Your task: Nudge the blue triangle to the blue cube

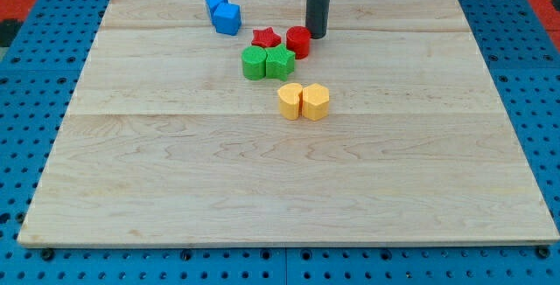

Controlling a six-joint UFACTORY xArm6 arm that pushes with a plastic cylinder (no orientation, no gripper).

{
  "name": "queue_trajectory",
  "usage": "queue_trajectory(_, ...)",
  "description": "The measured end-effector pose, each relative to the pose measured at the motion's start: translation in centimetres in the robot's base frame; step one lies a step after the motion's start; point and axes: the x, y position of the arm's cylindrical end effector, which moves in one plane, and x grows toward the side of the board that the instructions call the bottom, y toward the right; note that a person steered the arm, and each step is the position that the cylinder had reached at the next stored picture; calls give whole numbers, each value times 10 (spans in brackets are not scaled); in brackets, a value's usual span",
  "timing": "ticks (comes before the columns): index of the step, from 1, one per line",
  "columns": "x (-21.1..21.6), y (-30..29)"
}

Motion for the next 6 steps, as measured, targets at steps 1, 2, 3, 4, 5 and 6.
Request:
queue_trajectory(1,-28,13)
queue_trajectory(2,-84,-31)
queue_trajectory(3,-93,-69)
queue_trajectory(4,-96,-120)
queue_trajectory(5,-90,-163)
queue_trajectory(6,-59,-175)
